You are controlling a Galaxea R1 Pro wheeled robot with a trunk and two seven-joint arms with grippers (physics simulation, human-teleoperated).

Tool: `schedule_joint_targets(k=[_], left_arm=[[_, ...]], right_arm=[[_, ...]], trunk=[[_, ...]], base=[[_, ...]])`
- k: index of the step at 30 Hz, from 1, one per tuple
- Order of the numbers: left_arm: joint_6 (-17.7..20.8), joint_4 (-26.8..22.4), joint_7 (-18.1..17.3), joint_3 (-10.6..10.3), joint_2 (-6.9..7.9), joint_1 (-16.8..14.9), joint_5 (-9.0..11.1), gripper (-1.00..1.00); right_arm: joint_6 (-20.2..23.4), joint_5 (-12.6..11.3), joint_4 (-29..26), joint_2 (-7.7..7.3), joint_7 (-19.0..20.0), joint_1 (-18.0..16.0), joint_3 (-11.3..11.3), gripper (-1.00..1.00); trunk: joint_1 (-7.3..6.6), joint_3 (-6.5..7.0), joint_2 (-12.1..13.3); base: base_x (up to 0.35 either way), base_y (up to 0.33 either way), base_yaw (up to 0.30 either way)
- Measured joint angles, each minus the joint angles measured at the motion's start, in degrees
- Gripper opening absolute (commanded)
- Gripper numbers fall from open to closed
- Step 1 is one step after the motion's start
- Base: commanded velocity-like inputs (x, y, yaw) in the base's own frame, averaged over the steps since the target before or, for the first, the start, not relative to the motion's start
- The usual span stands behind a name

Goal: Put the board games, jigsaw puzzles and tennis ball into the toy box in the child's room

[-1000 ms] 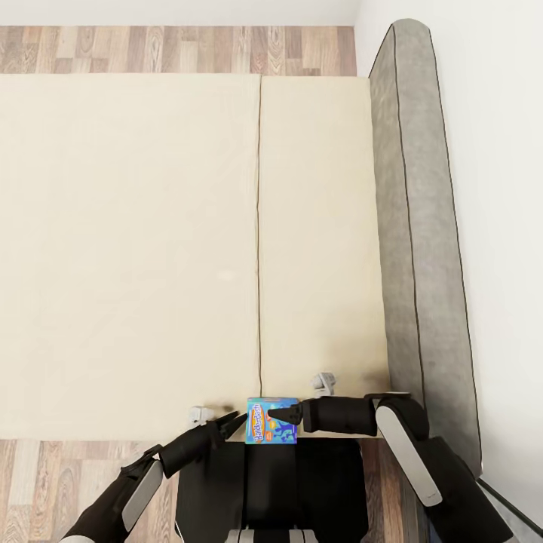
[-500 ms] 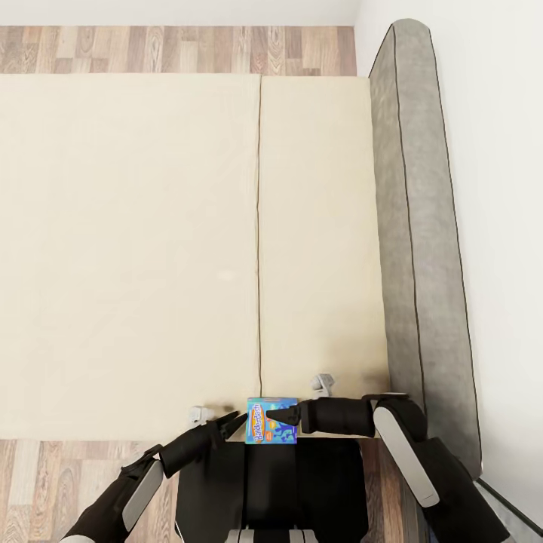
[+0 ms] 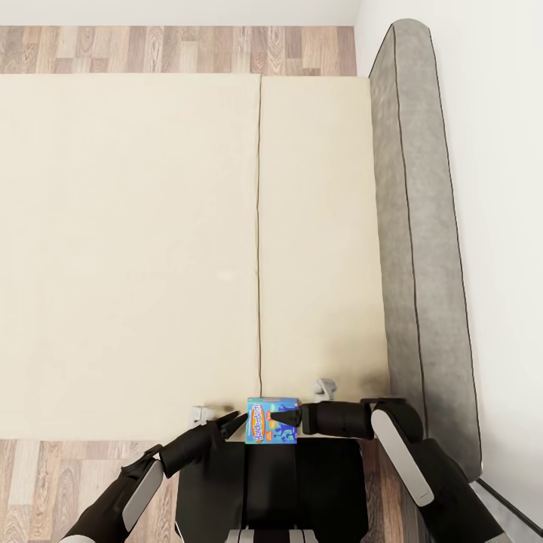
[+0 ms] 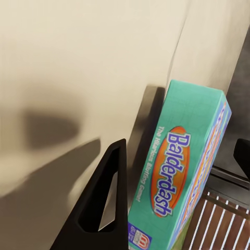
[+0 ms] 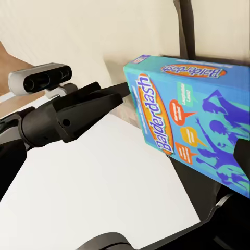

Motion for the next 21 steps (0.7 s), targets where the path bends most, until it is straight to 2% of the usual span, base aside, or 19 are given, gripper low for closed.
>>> schedule_joint_targets(k=[10,21], left_arm=[[0.0,0.0,0.0,0.0,-0.01,0.0,0.0,1.0],[0.0,0.0,-0.1,0.0,-0.02,0.0,0.0,1.0]], right_arm=[[-1.1,0.0,0.7,-0.6,-1.5,0.2,-0.5,1.0],[-1.0,0.0,-1.0,-2.23,-1.7,1.2,-3.9,1.0]], trunk=[[0.0,0.0,0.0],[0.0,0.0,0.0]], base=[[0.0,0.0,0.0],[0.0,0.0,0.0]])
